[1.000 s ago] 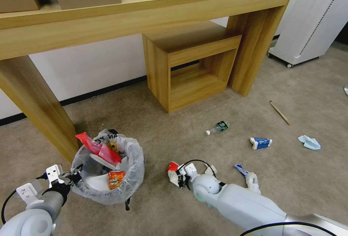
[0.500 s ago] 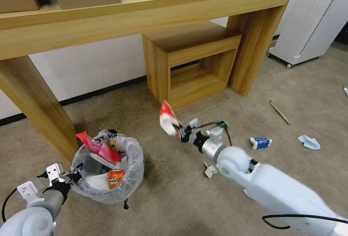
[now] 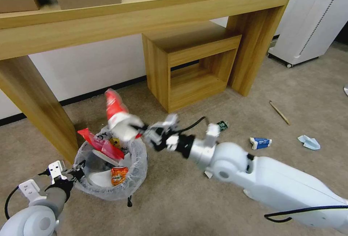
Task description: Pick up the trash bin and place the garbage on the floor into it.
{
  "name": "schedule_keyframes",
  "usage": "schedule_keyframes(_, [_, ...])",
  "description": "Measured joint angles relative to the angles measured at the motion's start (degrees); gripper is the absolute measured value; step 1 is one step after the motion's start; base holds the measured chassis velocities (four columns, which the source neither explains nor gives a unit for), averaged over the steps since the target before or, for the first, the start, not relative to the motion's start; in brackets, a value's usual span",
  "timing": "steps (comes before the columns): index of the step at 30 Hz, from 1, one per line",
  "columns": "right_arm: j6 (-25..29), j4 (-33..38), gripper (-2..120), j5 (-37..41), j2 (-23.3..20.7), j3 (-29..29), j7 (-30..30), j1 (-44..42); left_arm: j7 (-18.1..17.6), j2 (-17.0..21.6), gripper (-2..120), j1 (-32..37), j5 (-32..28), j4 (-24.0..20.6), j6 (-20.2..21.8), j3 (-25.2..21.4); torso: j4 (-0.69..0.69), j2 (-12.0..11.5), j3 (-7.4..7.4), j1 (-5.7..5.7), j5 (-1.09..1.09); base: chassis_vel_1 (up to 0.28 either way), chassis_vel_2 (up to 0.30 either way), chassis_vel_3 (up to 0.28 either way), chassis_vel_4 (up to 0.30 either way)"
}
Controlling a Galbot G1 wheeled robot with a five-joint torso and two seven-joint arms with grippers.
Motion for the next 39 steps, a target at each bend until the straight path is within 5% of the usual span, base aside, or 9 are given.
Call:
schedule_keyframes(12, [-2.60, -7.07, 0, 2.20, 7.66, -10.35, 6.35, 4.04, 0.24, -0.57, 1, 1.23, -0.41, -1.34, -0.24, -1.41, 0.00, 0.00, 0.00, 0.00, 0.00, 0.000, 0.000, 0.000, 0.000])
schedule_keyframes(29, [-5.83, -11.17, 2, 0.50, 9.44, -11.38, 11.07, 1.36, 0.64, -0.80, 1, 1.33, -0.32, -0.72, -0.77, -0.93, -0.01, 0.00, 0.00, 0.00, 0.00, 0.000, 0.000, 0.000, 0.000])
schedule_keyframes(39, [-5.74, -10.62, 41, -0.05, 9.04, -10.45, 11.37, 0.56, 0.79, -0.95, 1, 1.40, -0.11, -0.65, -0.80, -0.58, 0.00, 0.00, 0.00, 0.00, 0.00, 0.000, 0.000, 0.000, 0.000])
